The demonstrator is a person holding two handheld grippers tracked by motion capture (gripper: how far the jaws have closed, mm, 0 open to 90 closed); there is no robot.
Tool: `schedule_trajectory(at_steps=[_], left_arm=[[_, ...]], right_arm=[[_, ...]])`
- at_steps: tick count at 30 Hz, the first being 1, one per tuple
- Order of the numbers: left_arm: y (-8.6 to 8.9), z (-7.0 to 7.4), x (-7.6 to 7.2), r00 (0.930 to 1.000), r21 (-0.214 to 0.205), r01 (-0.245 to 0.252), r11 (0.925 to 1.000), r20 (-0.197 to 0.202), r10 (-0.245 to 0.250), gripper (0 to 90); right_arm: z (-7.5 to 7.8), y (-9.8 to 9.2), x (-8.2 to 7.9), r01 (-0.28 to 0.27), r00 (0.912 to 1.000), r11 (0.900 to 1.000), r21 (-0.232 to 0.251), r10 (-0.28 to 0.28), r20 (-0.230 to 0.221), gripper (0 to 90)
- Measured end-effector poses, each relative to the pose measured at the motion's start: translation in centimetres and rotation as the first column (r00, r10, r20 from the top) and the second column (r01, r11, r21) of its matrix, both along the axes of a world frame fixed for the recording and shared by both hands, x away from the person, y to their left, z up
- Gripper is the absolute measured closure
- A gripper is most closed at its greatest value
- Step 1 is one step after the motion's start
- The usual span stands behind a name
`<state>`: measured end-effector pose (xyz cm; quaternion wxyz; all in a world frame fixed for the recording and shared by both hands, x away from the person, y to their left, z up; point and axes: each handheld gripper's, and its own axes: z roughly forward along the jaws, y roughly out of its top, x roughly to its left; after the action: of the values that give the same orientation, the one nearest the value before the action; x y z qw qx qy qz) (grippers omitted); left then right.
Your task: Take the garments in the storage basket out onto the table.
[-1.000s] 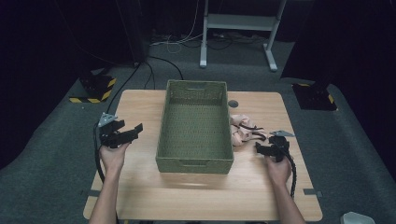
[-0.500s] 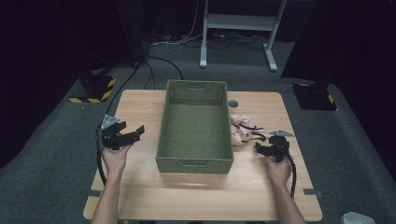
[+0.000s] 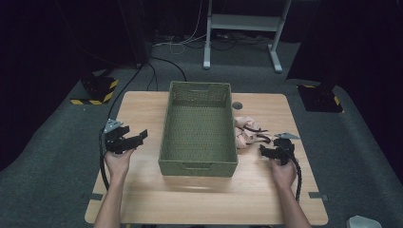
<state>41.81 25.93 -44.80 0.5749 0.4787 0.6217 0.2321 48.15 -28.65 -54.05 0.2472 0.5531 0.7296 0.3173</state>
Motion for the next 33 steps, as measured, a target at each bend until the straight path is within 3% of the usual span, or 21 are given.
schedule_trajectory(at_steps=[3, 13, 24, 29, 33], left_arm=[[0.1, 0.0, -0.1, 1.0000, -0.017, -0.004, 0.9998, 0.004, 0.005, 16.9], [-0.2, -0.5, 0.2, 0.9999, 0.031, -0.009, 0.9995, -0.014, 0.010, 16.5], [-0.2, -1.8, 0.3, 0.9989, 0.021, -0.026, 0.9994, -0.039, 0.027, 16.4], [-0.5, -2.3, 0.5, 0.9982, 0.059, -0.020, 0.9981, -0.056, 0.023, 16.3], [-0.6, -2.3, 0.5, 0.9982, 0.057, -0.019, 0.9982, -0.056, 0.022, 16.1]], right_arm=[[0.0, 0.0, 0.0, -0.002, 1.0000, 1.0000, -0.001, 0.002, 0.000, 12.6], [0.0, 0.0, -0.1, -0.003, 1.0000, 1.0000, -0.001, 0.003, 0.001, 12.6], [0.0, 0.0, -0.1, -0.003, 1.0000, 1.0000, -0.002, 0.003, 0.000, 12.6], [0.0, 0.0, -0.1, -0.003, 1.0000, 1.0000, -0.001, 0.003, 0.000, 12.6], [0.0, 0.0, -0.1, -0.003, 1.0000, 1.0000, -0.001, 0.003, 0.000, 12.6]])
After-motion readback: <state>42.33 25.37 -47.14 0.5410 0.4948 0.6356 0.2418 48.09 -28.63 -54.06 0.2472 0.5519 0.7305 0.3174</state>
